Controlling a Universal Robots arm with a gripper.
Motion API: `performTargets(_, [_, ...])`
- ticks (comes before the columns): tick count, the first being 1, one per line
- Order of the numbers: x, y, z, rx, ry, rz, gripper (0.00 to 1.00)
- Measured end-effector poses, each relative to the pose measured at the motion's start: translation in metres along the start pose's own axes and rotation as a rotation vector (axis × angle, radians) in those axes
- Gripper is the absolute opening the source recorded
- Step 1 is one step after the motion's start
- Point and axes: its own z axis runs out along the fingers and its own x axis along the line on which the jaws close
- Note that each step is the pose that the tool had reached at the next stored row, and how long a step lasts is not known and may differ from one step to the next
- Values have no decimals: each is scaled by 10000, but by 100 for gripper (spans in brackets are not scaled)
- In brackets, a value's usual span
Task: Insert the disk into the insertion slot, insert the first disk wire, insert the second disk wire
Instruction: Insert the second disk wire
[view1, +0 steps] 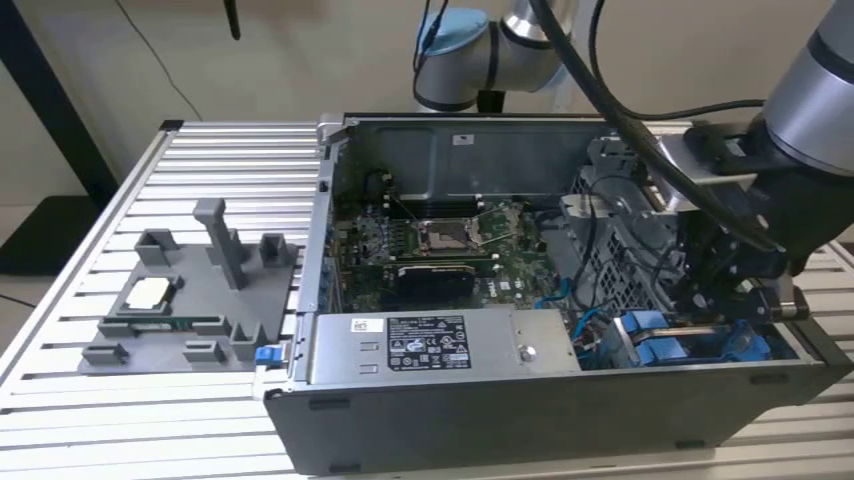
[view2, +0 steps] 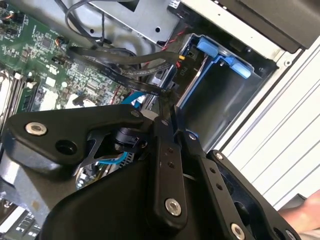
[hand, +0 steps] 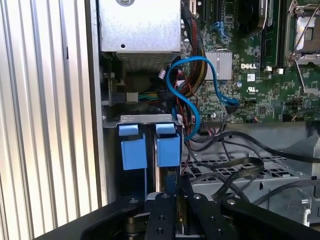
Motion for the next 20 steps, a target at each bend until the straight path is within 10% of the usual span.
performTargets(20, [3,-15,80,25,-1,-3,16])
